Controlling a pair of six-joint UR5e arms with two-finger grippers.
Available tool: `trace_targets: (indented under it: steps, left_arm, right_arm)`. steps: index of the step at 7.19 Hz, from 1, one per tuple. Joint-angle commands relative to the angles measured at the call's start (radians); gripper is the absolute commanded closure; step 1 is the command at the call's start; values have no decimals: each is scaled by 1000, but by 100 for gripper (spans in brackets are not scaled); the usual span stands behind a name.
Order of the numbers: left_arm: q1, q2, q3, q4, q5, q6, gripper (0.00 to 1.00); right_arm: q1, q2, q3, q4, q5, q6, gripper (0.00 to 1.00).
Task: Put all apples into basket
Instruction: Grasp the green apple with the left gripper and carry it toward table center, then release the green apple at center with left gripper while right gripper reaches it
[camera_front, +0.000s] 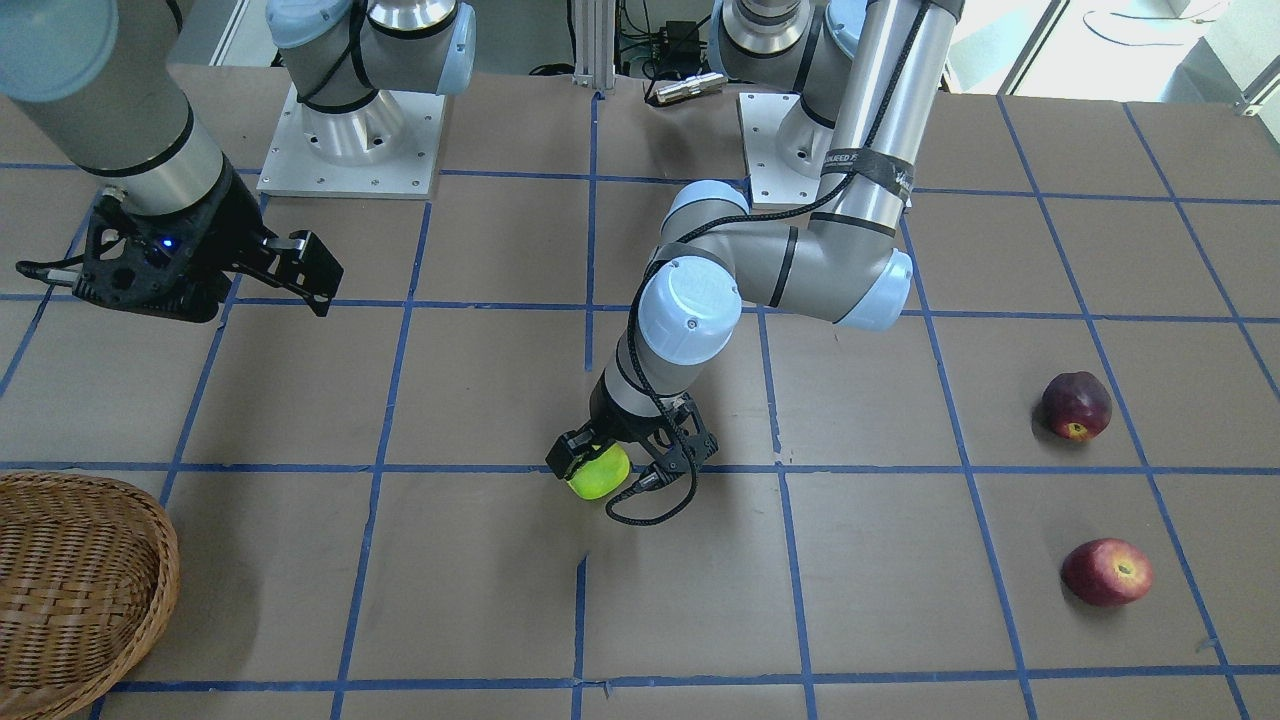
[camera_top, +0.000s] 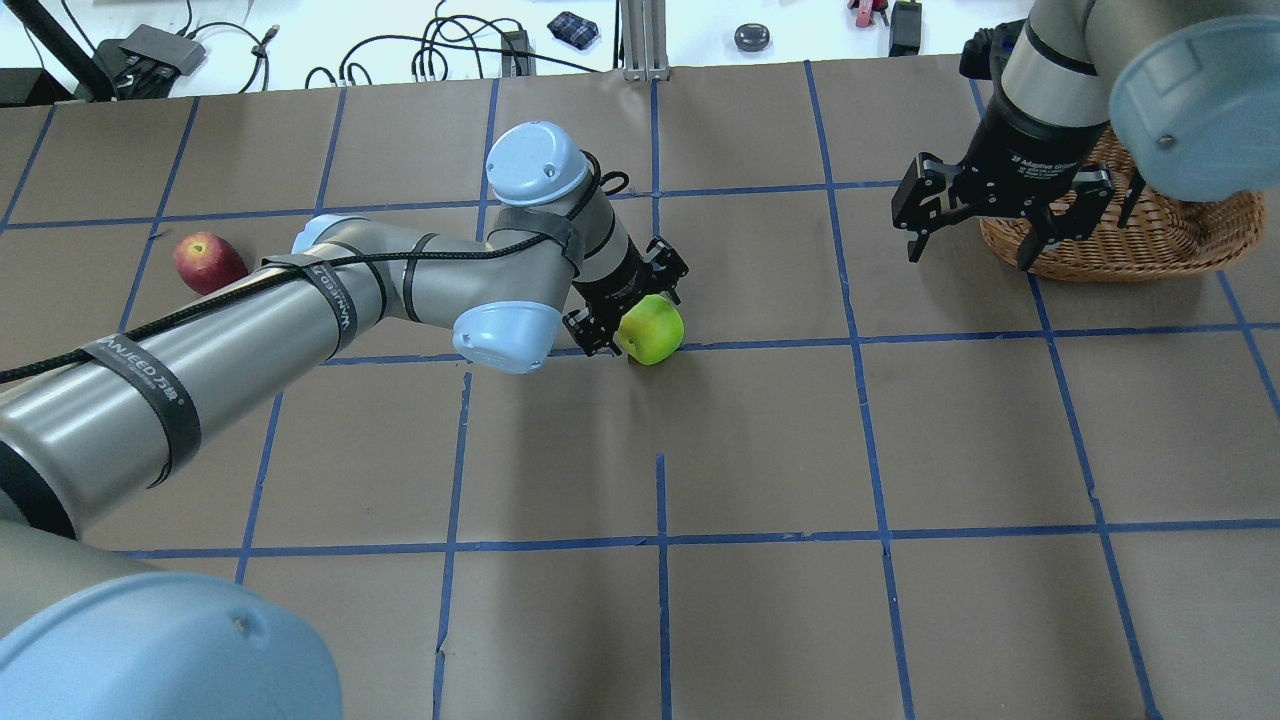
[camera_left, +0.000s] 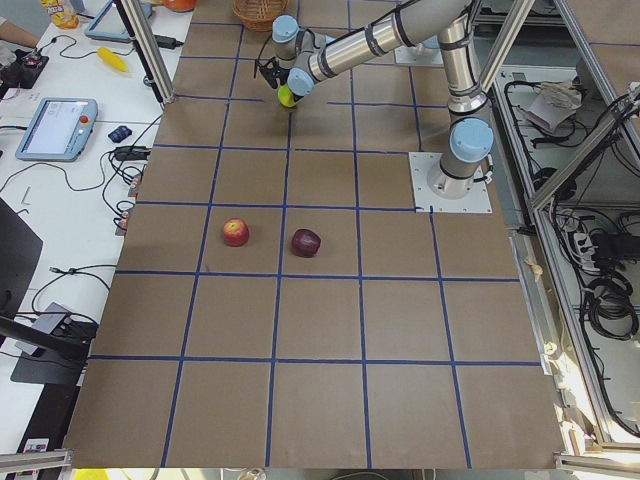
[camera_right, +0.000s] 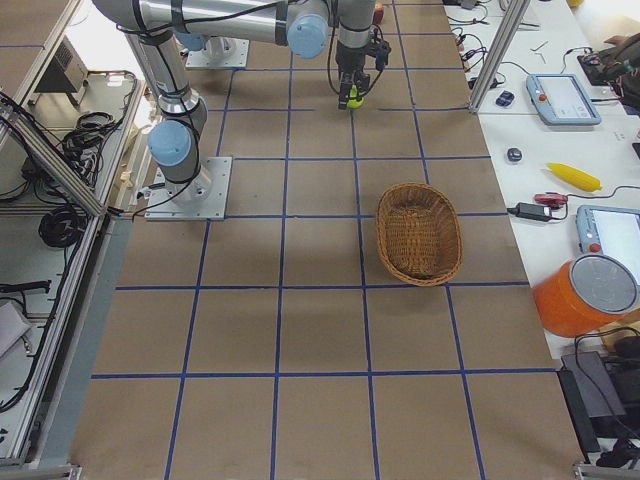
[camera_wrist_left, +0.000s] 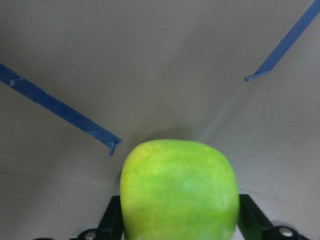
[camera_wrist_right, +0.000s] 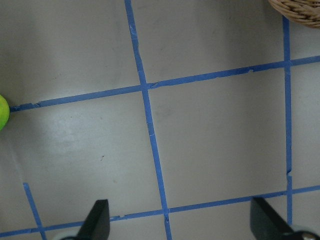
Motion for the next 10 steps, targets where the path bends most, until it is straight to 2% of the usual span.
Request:
trace_targets:
  steps: [1, 2, 3, 4, 6, 7, 8, 9, 10]
  left_arm:
    - [81, 54, 13, -59, 4, 119, 0]
    - [169, 100, 27, -185, 5, 300, 0]
    - [243, 140, 32, -313, 71, 525, 0]
    - [300, 168, 29, -365, 234, 748, 0]
    - [438, 197, 18, -402, 418, 1165, 0]
    - [536, 205, 12, -405, 435, 1424, 0]
    - [637, 207, -4, -399, 426, 1664, 0]
    - [743, 205, -31, -378, 420, 1792, 0]
    - [820, 181, -40, -346, 418, 1921, 0]
  right_arm:
    - [27, 44, 8, -139, 11, 10, 0]
    - [101, 66, 4, -150, 10, 7, 0]
    - [170, 104, 4, -214, 13, -3, 0]
    - [227, 145, 1, -272, 27, -3, 0]
    - [335, 213, 7, -354, 54, -3, 0]
    - [373, 259, 4, -357, 54, -9, 0]
    - [405, 299, -5, -442, 54, -26, 0]
    - [418, 325, -4, -495, 56, -31, 0]
    - [432, 353, -4, -497, 54, -89, 0]
